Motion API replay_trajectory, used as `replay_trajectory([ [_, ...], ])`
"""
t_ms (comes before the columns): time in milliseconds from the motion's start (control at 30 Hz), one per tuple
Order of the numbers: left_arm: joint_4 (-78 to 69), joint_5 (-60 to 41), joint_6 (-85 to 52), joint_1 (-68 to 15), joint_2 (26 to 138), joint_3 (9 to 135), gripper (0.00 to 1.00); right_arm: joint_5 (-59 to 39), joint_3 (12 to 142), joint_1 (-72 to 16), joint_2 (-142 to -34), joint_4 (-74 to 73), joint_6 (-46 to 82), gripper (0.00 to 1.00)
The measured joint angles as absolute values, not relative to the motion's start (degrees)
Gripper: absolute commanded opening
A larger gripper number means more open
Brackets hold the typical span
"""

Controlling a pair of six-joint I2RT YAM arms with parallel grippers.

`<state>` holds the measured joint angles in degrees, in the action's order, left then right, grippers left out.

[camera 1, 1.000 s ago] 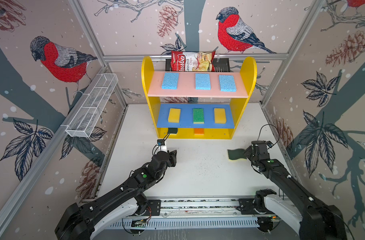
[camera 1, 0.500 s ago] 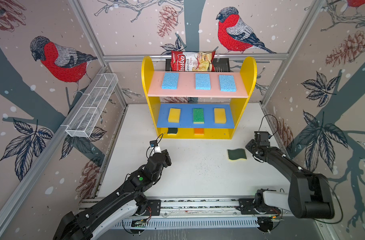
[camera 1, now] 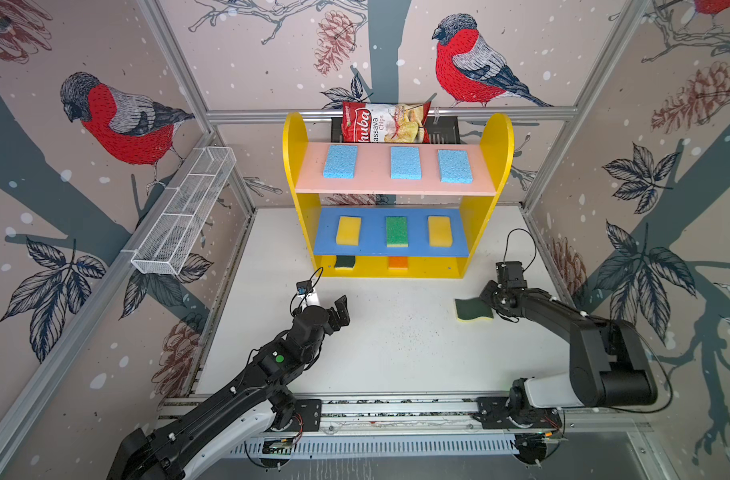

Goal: Place and organize the cleaning sponges onto the shelf

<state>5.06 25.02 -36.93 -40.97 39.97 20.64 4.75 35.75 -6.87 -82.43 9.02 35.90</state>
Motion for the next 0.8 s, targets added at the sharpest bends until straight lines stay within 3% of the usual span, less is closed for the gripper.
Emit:
replay_trajectory([
  [233,5.4,23.6,-36.0,-40.9,40.7,21.4,0.98,5.8,34.2,-9.0,-82.1,8.1,36.0,0.37],
  [800,6.9,18.8,-35.5,-40.9,38.8,21.5,0.97,7.1,25.9,-20.9,-68.9,15.4,44.9,0.42],
])
